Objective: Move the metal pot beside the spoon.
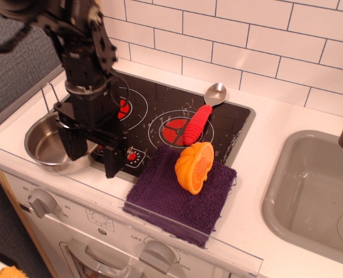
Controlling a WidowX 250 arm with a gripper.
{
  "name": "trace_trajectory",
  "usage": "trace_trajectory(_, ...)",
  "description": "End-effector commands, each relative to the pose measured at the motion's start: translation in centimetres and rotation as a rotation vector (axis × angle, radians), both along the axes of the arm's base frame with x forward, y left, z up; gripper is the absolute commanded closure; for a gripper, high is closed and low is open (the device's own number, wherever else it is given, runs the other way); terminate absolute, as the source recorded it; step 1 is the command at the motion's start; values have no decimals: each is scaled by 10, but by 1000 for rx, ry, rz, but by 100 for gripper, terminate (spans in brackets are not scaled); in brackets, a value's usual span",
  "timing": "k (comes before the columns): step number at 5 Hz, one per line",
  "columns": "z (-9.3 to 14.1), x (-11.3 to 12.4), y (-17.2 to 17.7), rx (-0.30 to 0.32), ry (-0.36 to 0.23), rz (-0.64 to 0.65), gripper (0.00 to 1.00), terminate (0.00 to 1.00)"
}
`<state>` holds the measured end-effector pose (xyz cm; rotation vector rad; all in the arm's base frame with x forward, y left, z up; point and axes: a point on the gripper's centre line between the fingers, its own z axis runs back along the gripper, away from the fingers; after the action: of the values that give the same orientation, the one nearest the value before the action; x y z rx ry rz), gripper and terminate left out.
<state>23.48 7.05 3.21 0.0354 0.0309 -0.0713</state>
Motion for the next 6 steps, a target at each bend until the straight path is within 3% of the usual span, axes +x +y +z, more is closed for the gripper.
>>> trace_trajectory(1,-13,14,22,-2,11,14,0,0)
trace_trajectory(2,-11,13,20,1,1,-17,100,0)
trace_trajectory(6,1,22,4,5,78,-163,100,0)
